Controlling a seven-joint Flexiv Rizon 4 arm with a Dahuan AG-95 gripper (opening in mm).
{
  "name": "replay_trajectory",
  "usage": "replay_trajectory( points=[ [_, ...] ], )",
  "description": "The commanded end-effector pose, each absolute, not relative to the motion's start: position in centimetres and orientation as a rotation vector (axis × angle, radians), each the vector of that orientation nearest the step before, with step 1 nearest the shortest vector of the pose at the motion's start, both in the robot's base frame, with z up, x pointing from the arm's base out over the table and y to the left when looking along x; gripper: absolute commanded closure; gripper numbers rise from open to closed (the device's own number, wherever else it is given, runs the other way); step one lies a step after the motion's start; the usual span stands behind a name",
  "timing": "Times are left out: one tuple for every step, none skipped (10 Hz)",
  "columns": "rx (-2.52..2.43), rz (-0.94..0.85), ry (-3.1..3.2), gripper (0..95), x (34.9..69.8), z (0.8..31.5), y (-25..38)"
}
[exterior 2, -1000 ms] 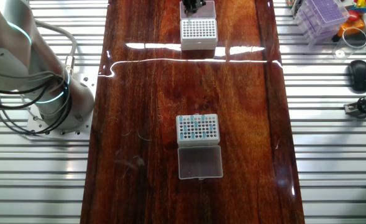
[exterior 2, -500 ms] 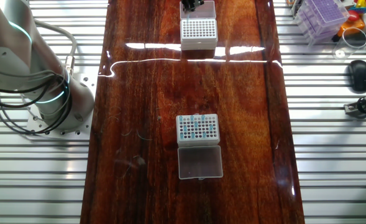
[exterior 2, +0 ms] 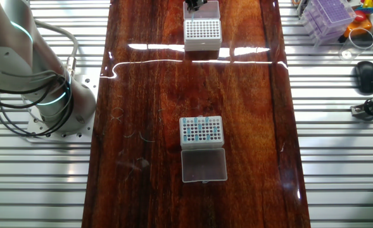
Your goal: Transfer all medium pipette tips from one holder to another
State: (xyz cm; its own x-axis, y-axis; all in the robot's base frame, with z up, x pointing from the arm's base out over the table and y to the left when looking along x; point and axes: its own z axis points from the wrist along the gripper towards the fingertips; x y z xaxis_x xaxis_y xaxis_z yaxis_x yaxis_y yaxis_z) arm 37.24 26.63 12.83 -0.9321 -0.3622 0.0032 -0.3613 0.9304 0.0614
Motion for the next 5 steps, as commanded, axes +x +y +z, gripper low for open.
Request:
replay_trajectory(
  points=[
    [0.581,-0.090,-3.073,95.0,37.28,12.68,26.55],
    [0.580,-0.090,-3.074,95.0,37.29,12.66,26.55],
    [0.580,-0.089,-3.074,95.0,37.29,12.64,26.54],
    [0.579,-0.089,-3.075,95.0,37.30,12.63,26.54],
    [0.579,-0.088,-3.075,95.0,37.30,12.63,26.54]
  ],
)
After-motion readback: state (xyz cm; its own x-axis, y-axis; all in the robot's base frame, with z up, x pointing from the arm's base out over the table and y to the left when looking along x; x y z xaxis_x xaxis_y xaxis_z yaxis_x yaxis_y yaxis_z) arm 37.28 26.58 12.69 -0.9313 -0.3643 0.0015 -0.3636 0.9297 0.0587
